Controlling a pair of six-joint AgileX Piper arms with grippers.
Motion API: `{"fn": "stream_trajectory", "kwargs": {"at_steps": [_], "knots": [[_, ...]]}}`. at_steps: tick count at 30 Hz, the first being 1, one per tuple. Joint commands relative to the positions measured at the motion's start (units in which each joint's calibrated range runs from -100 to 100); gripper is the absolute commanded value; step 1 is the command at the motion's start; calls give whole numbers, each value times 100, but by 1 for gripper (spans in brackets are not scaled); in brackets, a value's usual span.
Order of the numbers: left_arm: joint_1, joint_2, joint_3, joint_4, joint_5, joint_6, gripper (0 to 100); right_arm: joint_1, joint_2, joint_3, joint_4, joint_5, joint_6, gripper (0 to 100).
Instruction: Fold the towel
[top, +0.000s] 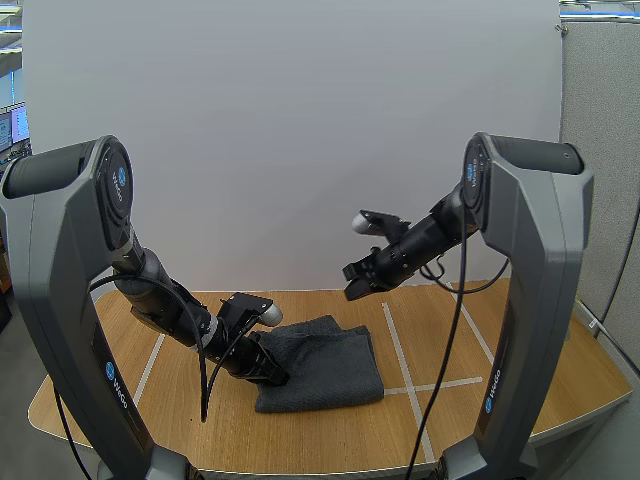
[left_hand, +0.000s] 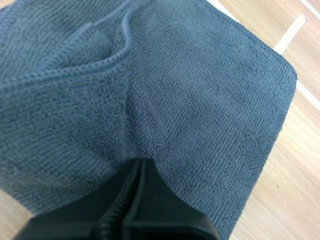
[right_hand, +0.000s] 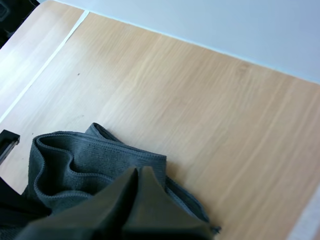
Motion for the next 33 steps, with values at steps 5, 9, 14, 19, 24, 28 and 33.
{"fn": "stream_trajectory", "kwargs": {"at_steps": [5, 9, 14, 19, 24, 28, 33], "knots": [[-20, 117, 66, 344, -494, -26, 0, 85, 879, -191, 385, 198, -260, 84], [-20, 117, 66, 359, -494, -29, 0, 168, 1154, -460, 438, 274, -260, 82], [-20, 117, 66, 375, -494, -29, 0, 389, 1407, -614, 438, 309, -260, 82], [-20, 117, 66, 400, -494, -49, 0, 448, 1448, -614, 424, 309, -260, 79], [-20, 117, 66, 400, -494, -49, 0, 413, 1448, -614, 102, 248, -200, 45], [-20, 117, 66, 400, -494, -49, 0, 327, 1404, -614, -18, 233, -71, 4], [-20, 117, 66, 398, -494, -49, 0, 120, 1290, -643, -130, 230, -23, 0]]}}
